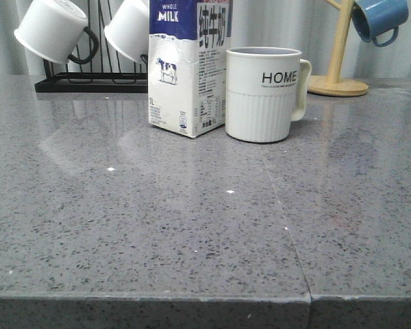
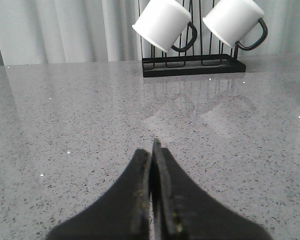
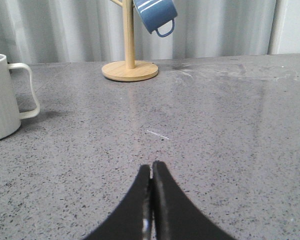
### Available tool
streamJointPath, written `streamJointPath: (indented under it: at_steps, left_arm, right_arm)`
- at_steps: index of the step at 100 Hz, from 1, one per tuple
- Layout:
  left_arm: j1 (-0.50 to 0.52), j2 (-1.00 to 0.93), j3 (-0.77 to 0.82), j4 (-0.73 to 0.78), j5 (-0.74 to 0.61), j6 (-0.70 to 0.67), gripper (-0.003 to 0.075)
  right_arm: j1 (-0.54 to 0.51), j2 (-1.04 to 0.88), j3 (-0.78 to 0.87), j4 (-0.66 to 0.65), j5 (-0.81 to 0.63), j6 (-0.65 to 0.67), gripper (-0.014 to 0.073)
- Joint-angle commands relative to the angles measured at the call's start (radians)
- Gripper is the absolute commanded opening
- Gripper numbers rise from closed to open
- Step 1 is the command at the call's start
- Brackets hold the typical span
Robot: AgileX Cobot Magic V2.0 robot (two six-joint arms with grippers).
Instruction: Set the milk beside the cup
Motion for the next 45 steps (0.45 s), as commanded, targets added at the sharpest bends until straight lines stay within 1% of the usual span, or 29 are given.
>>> streamJointPath:
  at_steps: [1, 45]
  left_arm:
    - [-0.001, -0.028, 0.06, -0.007, -0.082, 0.0, -0.002]
    - [-0.001, -0.028, 0.06, -0.014, -0.082, 0.0, -0.002]
  right_arm:
    - [-0.005, -0.024, -0.018, -0.007, -0.07, 0.002, -0.0067]
    - [-0.005, -0.024, -0.018, -0.007, -0.07, 0.002, -0.0067]
